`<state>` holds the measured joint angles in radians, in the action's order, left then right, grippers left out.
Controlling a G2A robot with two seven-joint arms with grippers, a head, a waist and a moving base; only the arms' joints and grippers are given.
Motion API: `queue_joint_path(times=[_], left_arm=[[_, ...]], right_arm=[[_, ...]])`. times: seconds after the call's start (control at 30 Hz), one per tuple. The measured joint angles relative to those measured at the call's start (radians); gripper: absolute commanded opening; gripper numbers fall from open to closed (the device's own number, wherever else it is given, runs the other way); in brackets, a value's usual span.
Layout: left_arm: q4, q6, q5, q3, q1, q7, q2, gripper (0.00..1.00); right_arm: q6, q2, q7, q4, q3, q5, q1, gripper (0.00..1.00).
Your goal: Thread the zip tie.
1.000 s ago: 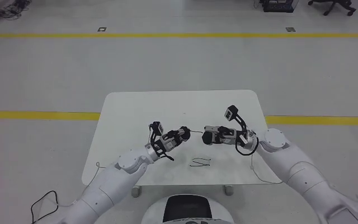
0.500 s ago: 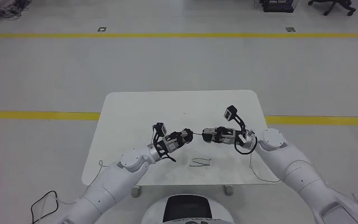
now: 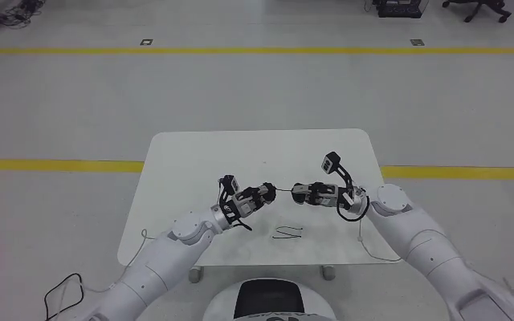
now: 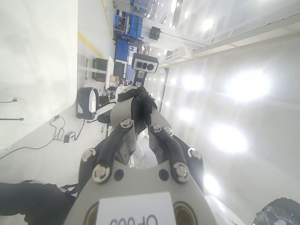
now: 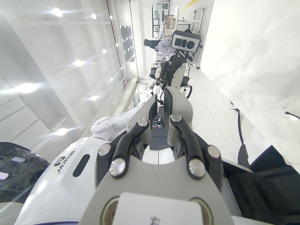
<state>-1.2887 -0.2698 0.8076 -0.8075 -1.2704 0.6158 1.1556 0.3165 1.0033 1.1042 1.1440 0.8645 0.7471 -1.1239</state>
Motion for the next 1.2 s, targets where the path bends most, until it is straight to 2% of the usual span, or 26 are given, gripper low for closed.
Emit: queue_joint_path(times=[0.4,0.5,0.67,0.7,0.73,0.97,1.1,1.2], left_arm=[[0.006,0.009,-0.012,-0.004,0.001,0.009,0.006,0.00],[0.007,0.010,-0.015,-0.004,0.000,0.011,0.008,0.00],[0.009,0.009,-0.016,-0.007,-0.001,0.014,0.011,0.00],[0.010,0.009,-0.017,-0.007,-0.001,0.016,0.011,0.53],[0.010,0.010,-0.021,-0.008,-0.001,0.017,0.011,1.00],[0.009,0.007,-0.022,-0.013,-0.002,0.052,0.012,1.00],[0.024,0.026,-0.007,-0.025,0.008,0.131,0.008,1.00],[0.042,0.058,0.005,-0.029,0.023,0.177,0.007,1.00]], right_arm=[[-0.011,0.009,0.002,0.000,0.022,-0.027,-0.008,0.08],[-0.014,0.012,0.003,0.002,0.027,-0.033,-0.011,0.01],[-0.018,0.015,0.003,0.003,0.036,-0.041,-0.016,0.00],[-0.019,0.016,0.003,0.004,0.037,-0.043,-0.017,0.00],[-0.019,0.016,0.003,0.005,0.039,-0.046,-0.018,0.00],[-0.019,0.017,0.035,0.000,0.062,-0.043,-0.025,0.00],[-0.015,0.013,0.108,-0.015,0.084,-0.022,-0.022,0.00],[-0.024,0.011,0.178,-0.033,0.095,-0.008,-0.014,0.00]])
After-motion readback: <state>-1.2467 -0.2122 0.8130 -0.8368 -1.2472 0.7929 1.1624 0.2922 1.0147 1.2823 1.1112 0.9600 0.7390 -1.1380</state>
